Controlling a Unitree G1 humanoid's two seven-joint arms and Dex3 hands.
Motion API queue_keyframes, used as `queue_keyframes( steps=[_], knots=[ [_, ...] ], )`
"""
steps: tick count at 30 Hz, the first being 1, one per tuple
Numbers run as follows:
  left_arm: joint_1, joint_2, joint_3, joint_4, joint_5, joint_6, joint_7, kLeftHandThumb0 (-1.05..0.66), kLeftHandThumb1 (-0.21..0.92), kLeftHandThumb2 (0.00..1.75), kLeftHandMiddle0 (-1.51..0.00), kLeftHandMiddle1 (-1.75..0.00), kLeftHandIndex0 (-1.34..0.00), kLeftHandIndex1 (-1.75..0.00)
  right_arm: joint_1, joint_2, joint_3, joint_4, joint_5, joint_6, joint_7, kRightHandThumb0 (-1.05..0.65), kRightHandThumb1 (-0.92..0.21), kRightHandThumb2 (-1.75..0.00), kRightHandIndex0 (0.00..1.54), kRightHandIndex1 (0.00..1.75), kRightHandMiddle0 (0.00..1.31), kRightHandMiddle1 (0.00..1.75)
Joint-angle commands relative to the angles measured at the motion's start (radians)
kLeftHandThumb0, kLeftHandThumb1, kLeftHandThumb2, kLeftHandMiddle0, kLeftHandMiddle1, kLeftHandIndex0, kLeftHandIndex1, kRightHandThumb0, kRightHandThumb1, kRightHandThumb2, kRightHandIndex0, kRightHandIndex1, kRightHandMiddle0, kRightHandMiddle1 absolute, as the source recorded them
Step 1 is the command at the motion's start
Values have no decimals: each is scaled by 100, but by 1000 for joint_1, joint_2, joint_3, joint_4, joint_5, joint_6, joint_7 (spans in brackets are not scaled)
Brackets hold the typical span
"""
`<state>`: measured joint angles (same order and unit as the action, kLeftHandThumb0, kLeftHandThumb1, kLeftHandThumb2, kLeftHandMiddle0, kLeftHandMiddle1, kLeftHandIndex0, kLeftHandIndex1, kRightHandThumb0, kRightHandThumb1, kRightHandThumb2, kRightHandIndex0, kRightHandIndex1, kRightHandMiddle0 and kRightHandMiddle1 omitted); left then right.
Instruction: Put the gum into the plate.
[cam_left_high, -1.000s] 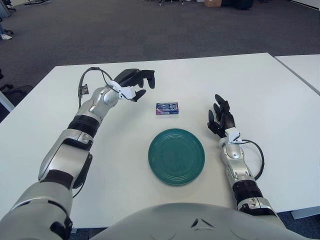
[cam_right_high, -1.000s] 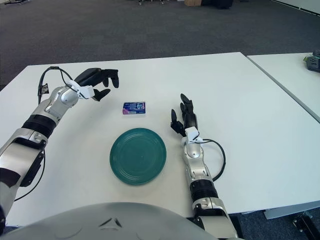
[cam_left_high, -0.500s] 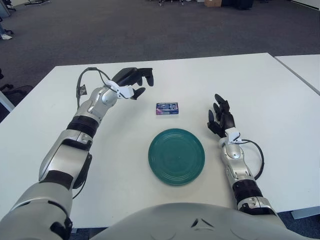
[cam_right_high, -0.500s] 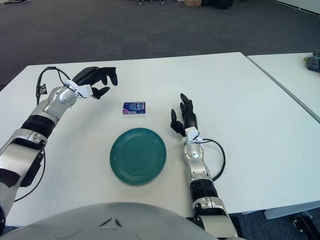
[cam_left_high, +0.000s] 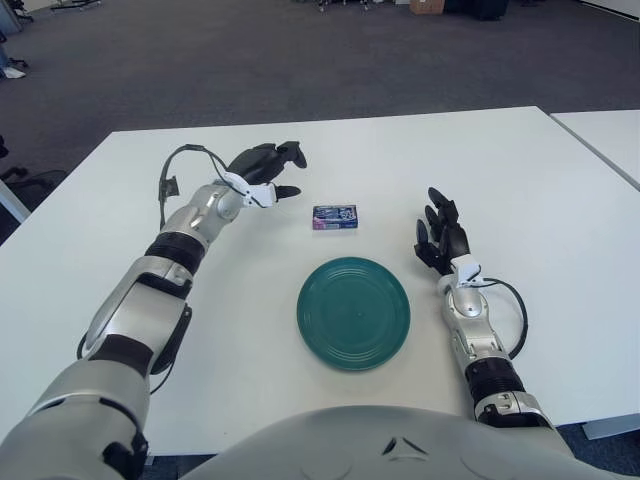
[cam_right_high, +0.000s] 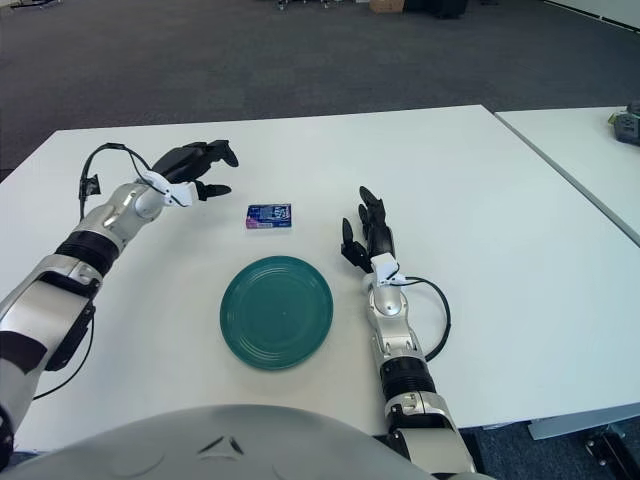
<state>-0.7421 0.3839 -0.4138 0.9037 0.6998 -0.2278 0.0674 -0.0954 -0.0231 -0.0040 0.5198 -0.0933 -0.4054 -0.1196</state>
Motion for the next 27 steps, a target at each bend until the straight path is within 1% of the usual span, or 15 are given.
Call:
queue_keyframes(
  steps=[1,4,6,8,11,15,19,21,22,24,25,27],
  knots=[
    [-35,-38,-34,-9,43,84,27,-104,92,26,-23,-37,0,-96,50,13,7,59,-2,38,3,-59,-92,-72,18,0,0,39],
    [-24,-75,-48,-40,68,169,41,-104,92,27,-25,-38,0,-95,55,16,11,50,-9,43,-3,-59,-92,-73,19,0,0,38],
    [-20,-86,-53,-47,76,199,43,-105,92,26,-26,-38,0,-94,58,17,13,45,-12,44,-6,-59,-92,-74,19,0,0,38],
    [-17,-88,-56,-51,78,215,41,-105,92,26,-26,-38,0,-94,60,19,16,42,-15,46,-10,-59,-92,-74,19,0,0,38],
    [-15,-120,-69,-29,83,257,37,-105,92,27,-27,-39,0,-95,69,21,24,26,-27,55,-19,-60,-92,-75,19,0,0,39],
    [-15,-135,-78,-19,79,288,15,-105,92,30,-28,-41,0,-99,76,22,31,12,-35,67,-28,-61,-92,-75,19,0,0,40],
    [-23,-154,-88,1,73,323,-19,-105,92,37,-24,-40,0,-101,84,25,38,-2,-38,77,-35,-61,-92,-75,20,1,0,40],
    [-27,-163,-89,12,66,341,-42,-105,92,41,-20,-38,0,-98,88,27,41,-11,-41,86,-41,-61,-92,-75,20,1,0,40],
    [-31,-169,-90,18,63,352,-55,-105,92,44,-18,-33,0,-93,90,28,42,-16,-42,91,-43,-62,-92,-75,20,1,0,40],
    [-34,-173,-90,21,57,367,-79,-105,92,51,-15,-19,0,-81,94,32,46,-26,-48,103,-49,-62,-92,-75,20,1,0,39],
    [-35,-177,-89,22,54,378,-92,-105,92,52,-14,-16,0,-79,97,33,48,-33,-52,110,-53,-62,-92,-75,20,1,0,39],
    [-36,-184,-88,22,47,398,-112,-105,92,57,-11,-9,0,-69,103,37,52,-45,-58,124,-59,-62,-92,-76,20,1,0,39]
  ],
)
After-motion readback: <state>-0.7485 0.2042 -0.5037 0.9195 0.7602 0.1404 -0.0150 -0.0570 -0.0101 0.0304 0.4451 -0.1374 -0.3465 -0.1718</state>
